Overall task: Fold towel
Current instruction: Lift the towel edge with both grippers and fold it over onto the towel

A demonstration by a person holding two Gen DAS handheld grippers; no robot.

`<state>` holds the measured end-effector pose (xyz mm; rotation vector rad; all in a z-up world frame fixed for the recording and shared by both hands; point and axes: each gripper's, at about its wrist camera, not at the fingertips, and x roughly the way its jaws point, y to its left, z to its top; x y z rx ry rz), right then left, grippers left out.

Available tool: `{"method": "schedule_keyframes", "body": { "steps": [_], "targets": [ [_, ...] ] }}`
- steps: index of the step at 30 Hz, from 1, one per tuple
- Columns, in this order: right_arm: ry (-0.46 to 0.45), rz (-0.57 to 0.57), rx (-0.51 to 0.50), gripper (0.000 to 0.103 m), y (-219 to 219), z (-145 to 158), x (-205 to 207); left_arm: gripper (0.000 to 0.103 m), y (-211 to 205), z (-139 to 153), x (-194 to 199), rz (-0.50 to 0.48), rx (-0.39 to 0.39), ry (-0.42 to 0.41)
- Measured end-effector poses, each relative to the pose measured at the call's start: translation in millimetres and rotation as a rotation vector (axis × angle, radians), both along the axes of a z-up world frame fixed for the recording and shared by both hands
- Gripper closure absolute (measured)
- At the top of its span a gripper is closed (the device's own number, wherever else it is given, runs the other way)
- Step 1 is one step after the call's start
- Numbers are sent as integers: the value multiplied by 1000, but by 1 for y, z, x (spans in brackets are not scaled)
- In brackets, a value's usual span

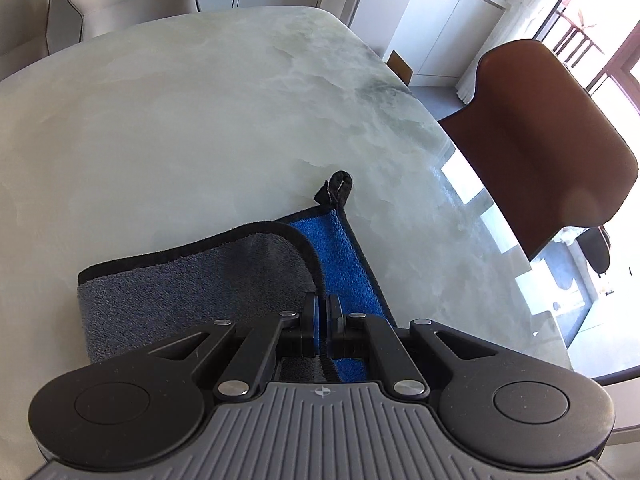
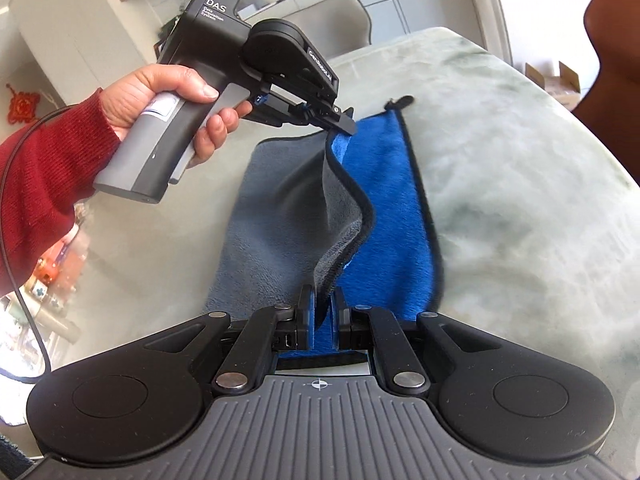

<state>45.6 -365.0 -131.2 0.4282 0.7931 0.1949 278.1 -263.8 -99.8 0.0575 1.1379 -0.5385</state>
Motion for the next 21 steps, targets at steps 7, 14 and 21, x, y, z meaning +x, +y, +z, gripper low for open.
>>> {"method": "schedule_keyframes", "body": {
  "steps": [7,14,21],
  "targets": [
    [34,-5,74,89,-11,-7,6,101,-5,-5,3,3,14,10],
    [44,-37,90,77,-16,-9,10,101,-9,-6,6,-2,22,9],
    [33,-83,128,74,-25,-9,7,101,-14,-7,6,-18,27,0]
  ]
}}
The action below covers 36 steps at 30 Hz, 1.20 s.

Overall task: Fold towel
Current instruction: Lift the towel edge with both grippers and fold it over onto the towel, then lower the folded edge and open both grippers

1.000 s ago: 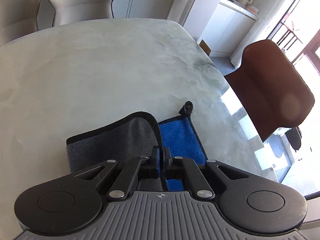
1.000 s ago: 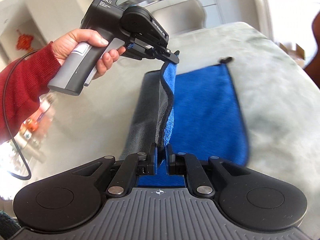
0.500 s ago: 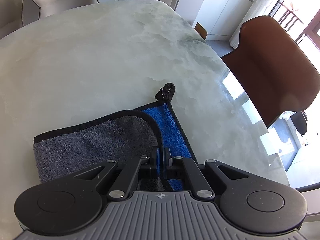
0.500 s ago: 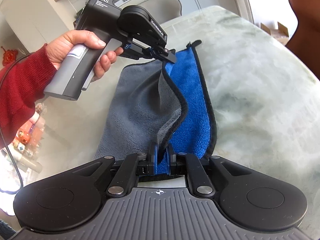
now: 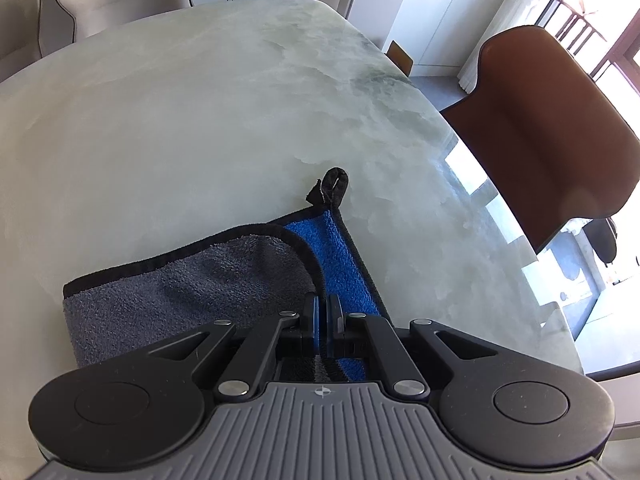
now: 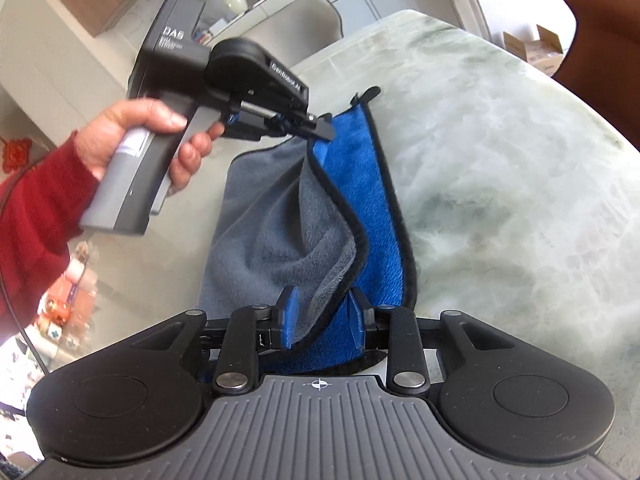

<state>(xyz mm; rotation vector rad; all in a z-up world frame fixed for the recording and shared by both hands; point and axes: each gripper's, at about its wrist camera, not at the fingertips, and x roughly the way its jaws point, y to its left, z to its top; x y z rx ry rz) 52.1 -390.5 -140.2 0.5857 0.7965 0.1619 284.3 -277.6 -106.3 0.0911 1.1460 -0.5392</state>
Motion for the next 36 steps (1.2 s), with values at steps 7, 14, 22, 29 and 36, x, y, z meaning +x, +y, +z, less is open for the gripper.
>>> {"method": "schedule_keyframes", "body": {
  "steps": [7,14,22,29,36],
  "targets": [
    [-5,-27,-23,97,0,2,-11,101,-6,2,0,-17,-14,-19],
    [31,-49,-24,97,-7,-2,-19,100,-18,1,-1,-59,-17,-21],
    [56,-29,-32,96,-7,0,-21,80,-16,2,-2,-80,-9,-14],
    [62,-36,-67,95,-5,5,-22,55,5,22,-8,-45,-5,-109],
    [100,-31,-267,92,10,22,-15,55,30,0,-5,66,70,-34]
  ]
}}
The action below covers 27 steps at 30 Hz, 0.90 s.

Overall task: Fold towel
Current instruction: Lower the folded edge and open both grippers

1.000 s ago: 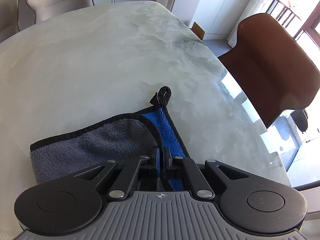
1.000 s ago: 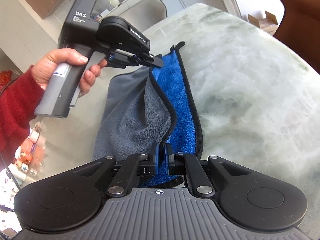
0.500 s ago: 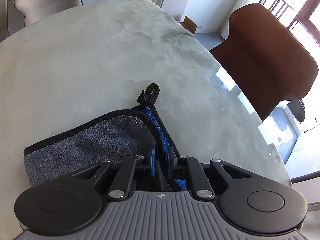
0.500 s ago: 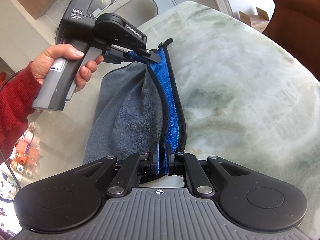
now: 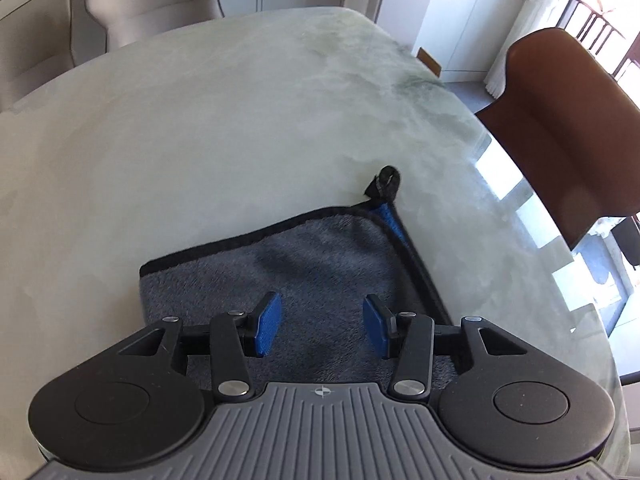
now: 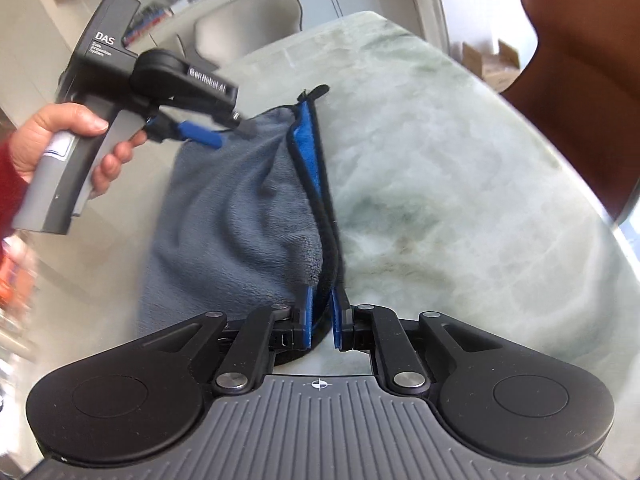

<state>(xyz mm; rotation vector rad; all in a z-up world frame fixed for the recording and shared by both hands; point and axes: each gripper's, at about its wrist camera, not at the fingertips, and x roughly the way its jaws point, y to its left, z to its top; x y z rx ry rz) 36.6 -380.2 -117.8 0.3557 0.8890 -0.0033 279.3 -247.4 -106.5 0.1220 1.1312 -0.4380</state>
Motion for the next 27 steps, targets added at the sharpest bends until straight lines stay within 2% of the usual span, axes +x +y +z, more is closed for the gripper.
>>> {"method": "schedule_keyframes", "body": {
  "steps": [4,7,9,12,15,18,23,27],
  "targets": [
    [43,-6,-98,88,8,6,3,55,5,-8,1,20,11,13],
    [36,-38,-147,81,10,11,2,55,4,-8,-1,10,23,2],
    [-37,-21,-101,81,9,14,0,55,3,-7,-1,5,30,-2],
    [-94,37,-15,81,11,14,5,55,2,-7,-2,2,41,-6],
    [-58,69,9,81,16,5,14,55,2,-8,-2,-1,59,-12],
    [29,57,27,81,13,-7,17,55,5,-11,0,0,71,-20],
    [34,74,46,81,7,-8,11,55,12,-9,3,16,94,-38],
    [7,81,41,80,12,-3,13,55,20,-3,7,37,60,-48]
  ]
}}
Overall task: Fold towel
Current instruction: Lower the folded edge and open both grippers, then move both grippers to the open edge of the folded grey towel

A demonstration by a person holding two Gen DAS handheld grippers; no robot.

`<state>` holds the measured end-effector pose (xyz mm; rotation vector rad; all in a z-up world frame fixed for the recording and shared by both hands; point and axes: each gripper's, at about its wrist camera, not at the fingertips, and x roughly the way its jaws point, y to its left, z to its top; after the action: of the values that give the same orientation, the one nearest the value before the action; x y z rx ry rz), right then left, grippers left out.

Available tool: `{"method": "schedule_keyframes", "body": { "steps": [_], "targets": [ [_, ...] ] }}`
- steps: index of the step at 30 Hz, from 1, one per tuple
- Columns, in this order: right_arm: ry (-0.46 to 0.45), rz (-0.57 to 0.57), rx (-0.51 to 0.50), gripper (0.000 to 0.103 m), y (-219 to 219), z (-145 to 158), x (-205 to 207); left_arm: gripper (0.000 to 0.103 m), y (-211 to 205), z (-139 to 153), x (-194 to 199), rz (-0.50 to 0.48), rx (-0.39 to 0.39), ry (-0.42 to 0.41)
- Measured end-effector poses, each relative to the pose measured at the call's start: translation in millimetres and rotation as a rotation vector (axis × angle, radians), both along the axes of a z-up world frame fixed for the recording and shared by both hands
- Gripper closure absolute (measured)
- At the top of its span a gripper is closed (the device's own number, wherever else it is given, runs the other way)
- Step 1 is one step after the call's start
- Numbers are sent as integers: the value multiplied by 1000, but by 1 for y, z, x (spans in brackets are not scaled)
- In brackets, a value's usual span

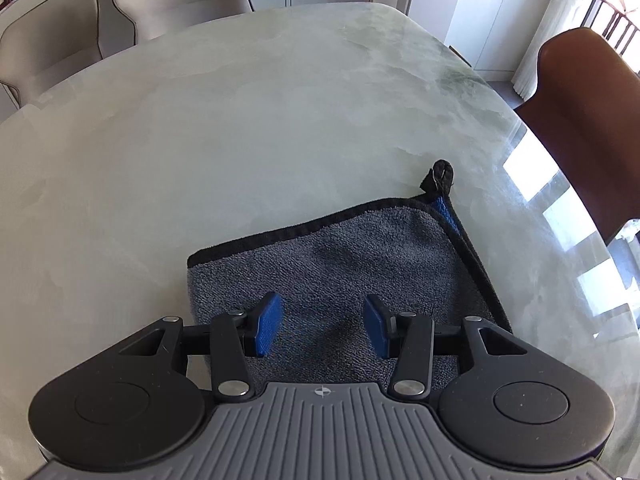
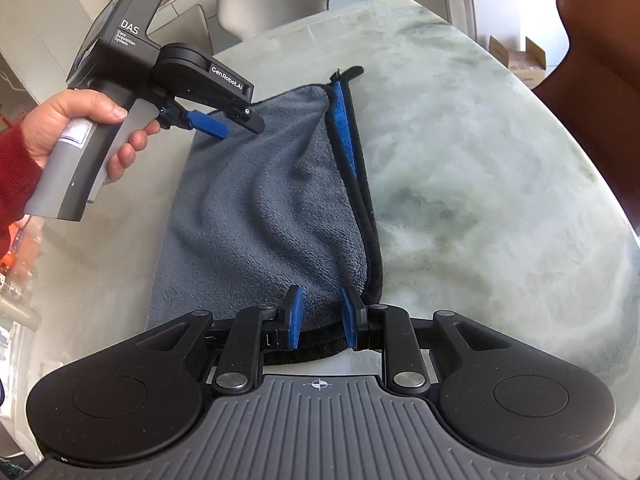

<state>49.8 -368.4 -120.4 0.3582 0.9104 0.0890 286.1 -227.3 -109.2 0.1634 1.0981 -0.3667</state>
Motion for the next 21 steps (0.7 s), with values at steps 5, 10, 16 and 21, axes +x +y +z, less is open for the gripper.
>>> {"method": "schedule_keyframes", "body": {
  "steps": [5,10,16,21],
  "targets": [
    [23,29,-24,76,6,-5,6,54,2,-7,2,-3,24,7],
    [43,51,-50,76,7,-8,1,54,1,-7,2,-26,29,-4],
    [79,91,-93,76,15,-3,0,53,0,-7,2,-32,18,-1],
    [1,25,-81,76,-4,4,5,53,-3,-5,-5,-64,8,-6]
  ]
}}
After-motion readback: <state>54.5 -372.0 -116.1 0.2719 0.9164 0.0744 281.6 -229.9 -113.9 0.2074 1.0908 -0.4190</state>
